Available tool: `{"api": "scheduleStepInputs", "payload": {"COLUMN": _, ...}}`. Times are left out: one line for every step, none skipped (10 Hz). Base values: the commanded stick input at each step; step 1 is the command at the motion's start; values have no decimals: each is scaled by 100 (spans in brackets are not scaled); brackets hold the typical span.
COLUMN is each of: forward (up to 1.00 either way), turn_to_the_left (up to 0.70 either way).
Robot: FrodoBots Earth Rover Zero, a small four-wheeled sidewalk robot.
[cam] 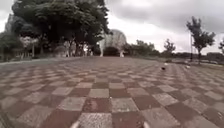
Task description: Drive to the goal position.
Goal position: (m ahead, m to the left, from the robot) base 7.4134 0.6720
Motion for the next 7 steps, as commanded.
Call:
{"api": "scheduleStepInputs", "payload": {"forward": 50, "turn_to_the_left": 0}}
{"api": "scheduleStepInputs", "payload": {"forward": 50, "turn_to_the_left": 0}}
{"api": "scheduleStepInputs", "payload": {"forward": 50, "turn_to_the_left": 0}}
{"api": "scheduleStepInputs", "payload": {"forward": 50, "turn_to_the_left": 0}}
{"api": "scheduleStepInputs", "payload": {"forward": 50, "turn_to_the_left": 0}}
{"api": "scheduleStepInputs", "payload": {"forward": 50, "turn_to_the_left": 0}}
{"api": "scheduleStepInputs", "payload": {"forward": 50, "turn_to_the_left": 0}}
